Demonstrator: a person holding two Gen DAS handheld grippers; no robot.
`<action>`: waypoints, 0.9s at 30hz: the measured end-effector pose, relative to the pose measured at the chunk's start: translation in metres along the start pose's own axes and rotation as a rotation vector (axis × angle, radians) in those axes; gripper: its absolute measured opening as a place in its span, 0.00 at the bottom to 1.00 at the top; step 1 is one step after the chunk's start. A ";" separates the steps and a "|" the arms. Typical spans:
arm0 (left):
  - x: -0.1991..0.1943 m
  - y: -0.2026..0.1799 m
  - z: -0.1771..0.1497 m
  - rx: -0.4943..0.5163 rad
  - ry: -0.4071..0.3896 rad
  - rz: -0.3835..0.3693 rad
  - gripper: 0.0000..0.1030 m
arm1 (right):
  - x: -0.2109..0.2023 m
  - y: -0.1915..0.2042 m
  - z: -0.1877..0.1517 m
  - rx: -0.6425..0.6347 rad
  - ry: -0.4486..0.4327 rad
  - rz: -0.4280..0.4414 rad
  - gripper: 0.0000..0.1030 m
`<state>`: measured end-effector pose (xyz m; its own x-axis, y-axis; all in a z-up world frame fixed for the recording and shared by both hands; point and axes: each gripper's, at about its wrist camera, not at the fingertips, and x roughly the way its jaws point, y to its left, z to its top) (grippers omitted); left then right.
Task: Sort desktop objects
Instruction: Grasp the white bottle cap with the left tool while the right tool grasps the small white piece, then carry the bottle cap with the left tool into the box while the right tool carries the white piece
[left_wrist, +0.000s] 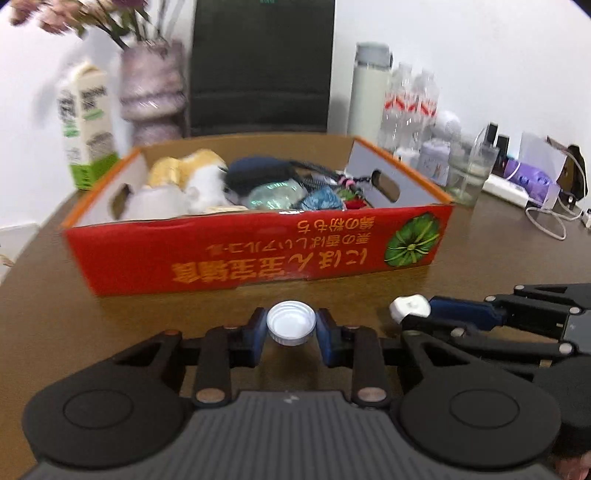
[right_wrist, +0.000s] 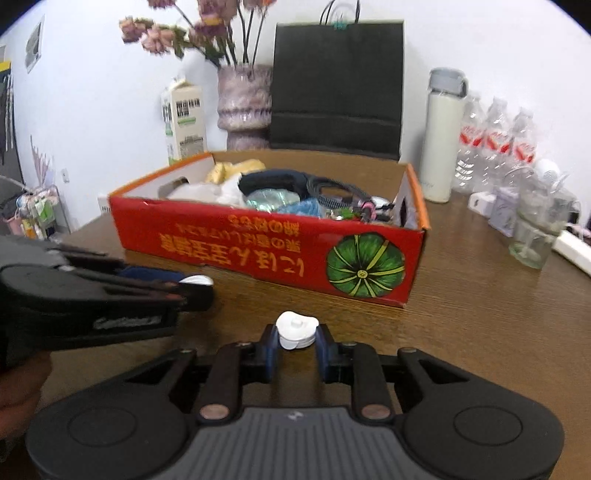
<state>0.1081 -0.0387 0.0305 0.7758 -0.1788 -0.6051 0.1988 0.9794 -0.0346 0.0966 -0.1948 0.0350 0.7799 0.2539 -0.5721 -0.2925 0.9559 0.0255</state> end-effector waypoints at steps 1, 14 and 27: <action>-0.012 0.000 -0.005 -0.007 -0.014 0.002 0.28 | -0.011 0.002 -0.003 0.010 -0.019 -0.001 0.20; -0.150 0.000 -0.078 -0.075 -0.108 0.045 0.28 | -0.138 0.048 -0.045 0.047 -0.132 -0.039 0.20; -0.195 -0.004 -0.090 -0.057 -0.179 0.053 0.28 | -0.192 0.063 -0.064 0.034 -0.202 -0.071 0.20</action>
<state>-0.0977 0.0009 0.0769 0.8797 -0.1354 -0.4559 0.1245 0.9907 -0.0540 -0.1072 -0.1925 0.0947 0.8938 0.2071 -0.3977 -0.2171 0.9759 0.0203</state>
